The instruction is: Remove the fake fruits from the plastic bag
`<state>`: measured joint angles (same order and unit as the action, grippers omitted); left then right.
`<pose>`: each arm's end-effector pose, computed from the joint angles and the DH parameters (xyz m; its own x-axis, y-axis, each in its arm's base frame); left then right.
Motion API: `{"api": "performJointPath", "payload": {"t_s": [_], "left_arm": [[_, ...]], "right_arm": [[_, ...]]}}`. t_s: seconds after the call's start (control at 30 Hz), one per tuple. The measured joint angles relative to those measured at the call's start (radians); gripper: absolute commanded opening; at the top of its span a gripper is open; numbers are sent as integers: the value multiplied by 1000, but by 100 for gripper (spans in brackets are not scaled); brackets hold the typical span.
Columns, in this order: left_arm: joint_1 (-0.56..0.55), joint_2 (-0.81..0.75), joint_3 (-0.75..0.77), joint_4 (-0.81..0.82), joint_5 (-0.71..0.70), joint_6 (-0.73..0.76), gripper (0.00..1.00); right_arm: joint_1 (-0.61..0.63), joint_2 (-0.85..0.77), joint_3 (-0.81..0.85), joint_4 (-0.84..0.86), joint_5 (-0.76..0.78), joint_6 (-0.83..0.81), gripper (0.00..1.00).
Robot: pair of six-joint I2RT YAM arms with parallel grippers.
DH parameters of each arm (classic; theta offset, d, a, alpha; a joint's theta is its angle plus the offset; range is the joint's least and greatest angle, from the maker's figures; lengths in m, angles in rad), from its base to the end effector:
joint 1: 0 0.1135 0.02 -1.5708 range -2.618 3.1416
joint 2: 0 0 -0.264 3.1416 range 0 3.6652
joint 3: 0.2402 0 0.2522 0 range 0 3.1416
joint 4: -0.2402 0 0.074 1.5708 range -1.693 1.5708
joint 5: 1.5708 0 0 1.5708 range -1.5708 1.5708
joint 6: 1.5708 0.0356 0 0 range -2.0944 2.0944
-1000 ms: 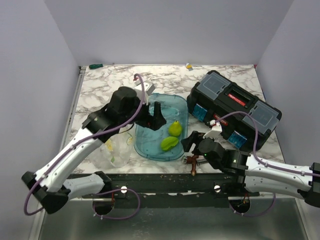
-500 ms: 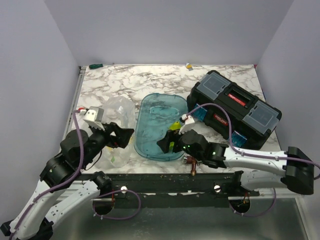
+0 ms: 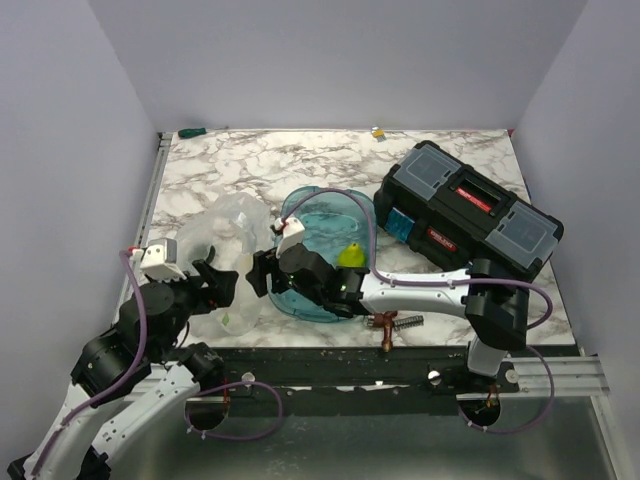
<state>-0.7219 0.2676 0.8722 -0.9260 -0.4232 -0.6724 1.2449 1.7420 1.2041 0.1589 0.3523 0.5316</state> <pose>0.0351 -0.0114 0.3383 -0.3786 -0.4233 -0.8231 0.0949 0.8668 -0.4895 0.1416 0.3806 0.2599 -0.5008 0.0041 -0.8655 -0.6179 0.6985 0.3609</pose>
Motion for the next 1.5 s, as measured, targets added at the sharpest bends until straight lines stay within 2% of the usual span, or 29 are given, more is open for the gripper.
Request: {"api": "performJointPath", "payload": {"t_s": [0.07, 0.1, 0.17, 0.2, 0.23, 0.4, 0.53, 0.57, 0.67, 0.7, 1.0, 1.03, 1.1, 1.2, 1.33, 1.4, 1.5], "left_arm": [[0, 24, -6, -36, -4, -37, 80], [0, 44, -11, -55, -5, -57, 80], [0, 83, -23, -79, -6, -84, 80], [0, 104, -29, -87, -6, -95, 80], [0, 122, -39, -91, -5, -108, 80], [0, 172, -70, -85, 10, -138, 77], [0, 319, -58, -99, 9, -169, 75], [0, 346, -57, -103, 9, -180, 72], [2, 376, -73, -97, 9, -223, 46], [3, 366, -81, -92, 9, -233, 44], [40, 254, -92, -131, -48, -333, 54], [42, 251, -84, -135, -56, -331, 56], [57, 260, -50, -138, -75, -304, 68], [89, 308, -11, -134, -95, -264, 71], [212, 388, -25, -83, -68, -197, 72], [317, 435, -59, -26, 2, -159, 71], [417, 499, -86, 22, 81, -149, 70]], "right_arm": [[0, 18, 3, -1, 27, 27, 59], [0, 19, -9, 5, 35, 48, 51], [-2, 18, -42, 28, 50, 81, 22], [-2, 21, -56, 34, 55, 97, 4], [-2, 25, -61, 34, 58, 98, 1], [-2, 39, -63, 60, 37, 106, 1], [-2, 6, -108, 128, -18, 100, 1], [-2, -7, -122, 137, -31, 100, 1], [-2, -40, -147, 169, -72, 104, 1], [-2, -48, -152, 182, -86, 106, 1], [-2, -69, -173, 231, -156, 131, 1], [-2, -70, -180, 234, -161, 133, 1], [-2, -72, -190, 235, -168, 135, 1], [-2, -84, -196, 237, -176, 140, 1], [-2, -107, -199, 244, -180, 142, 1], [-2, -117, -200, 244, -180, 142, 1], [-2, -128, -201, 244, -181, 145, 1]]}}
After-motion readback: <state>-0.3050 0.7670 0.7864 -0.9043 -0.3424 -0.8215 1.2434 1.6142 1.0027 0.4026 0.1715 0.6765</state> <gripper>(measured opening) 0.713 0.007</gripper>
